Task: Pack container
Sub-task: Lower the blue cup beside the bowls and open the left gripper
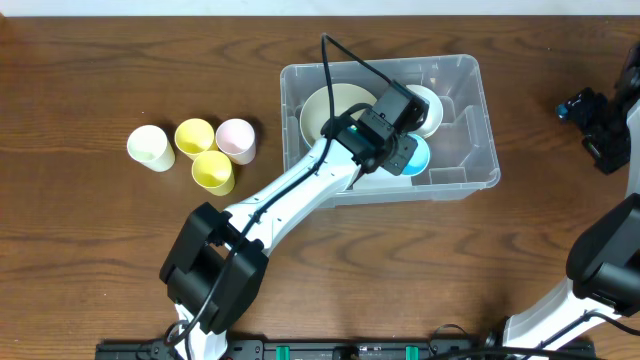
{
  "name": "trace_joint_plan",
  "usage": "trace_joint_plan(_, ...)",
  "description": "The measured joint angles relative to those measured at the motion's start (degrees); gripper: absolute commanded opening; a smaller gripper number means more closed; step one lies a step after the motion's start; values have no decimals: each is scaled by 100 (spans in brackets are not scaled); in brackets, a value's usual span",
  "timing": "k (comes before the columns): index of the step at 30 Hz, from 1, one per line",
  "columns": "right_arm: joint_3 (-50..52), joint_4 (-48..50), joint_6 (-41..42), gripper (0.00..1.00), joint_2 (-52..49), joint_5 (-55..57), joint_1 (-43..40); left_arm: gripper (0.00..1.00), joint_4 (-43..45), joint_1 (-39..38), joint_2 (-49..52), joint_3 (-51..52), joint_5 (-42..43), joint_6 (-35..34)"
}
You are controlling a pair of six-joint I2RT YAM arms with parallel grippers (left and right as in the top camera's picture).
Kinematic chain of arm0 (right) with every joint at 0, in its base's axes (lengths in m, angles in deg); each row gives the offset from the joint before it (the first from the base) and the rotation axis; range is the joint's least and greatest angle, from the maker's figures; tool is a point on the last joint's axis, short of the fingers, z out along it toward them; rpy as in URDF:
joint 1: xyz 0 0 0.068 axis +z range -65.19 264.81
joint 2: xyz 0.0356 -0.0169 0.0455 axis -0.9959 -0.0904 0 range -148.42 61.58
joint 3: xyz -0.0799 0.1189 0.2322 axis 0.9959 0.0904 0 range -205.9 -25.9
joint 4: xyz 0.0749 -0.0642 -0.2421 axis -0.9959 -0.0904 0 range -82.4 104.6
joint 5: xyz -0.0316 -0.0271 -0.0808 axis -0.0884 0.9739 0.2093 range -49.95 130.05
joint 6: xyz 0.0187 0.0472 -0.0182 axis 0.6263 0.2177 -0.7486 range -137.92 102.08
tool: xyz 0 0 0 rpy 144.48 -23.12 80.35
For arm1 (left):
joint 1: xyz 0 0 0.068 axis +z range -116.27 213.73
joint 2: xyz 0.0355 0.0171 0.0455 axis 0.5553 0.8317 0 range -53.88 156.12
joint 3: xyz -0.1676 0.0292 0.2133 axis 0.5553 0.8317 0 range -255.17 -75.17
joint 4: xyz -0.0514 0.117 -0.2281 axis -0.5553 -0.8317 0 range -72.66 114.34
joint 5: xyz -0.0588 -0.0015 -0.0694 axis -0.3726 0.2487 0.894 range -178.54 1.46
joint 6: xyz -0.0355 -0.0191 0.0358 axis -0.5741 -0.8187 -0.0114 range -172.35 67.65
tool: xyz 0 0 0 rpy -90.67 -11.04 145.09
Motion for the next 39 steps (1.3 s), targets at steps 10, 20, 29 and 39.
trace_joint_plan(10, 0, 0, 0, 99, 0, 0, 0, 6, 11, 52, 55, 22, 0, 81)
trace_joint_plan(20, 0, 2, 0, 99, 0, 0, 0, 6, -332, 52, 195, 28, 0, 101)
trace_joint_plan(29, 0, 0, 0, 99, 0, 0, 0, 6, -551, 52, 195, 28, 0, 240)
trace_joint_plan(39, 0, 0, 0, 99, 0, 0, 0, 13, -807, 61, 195, 31, -22, 470)
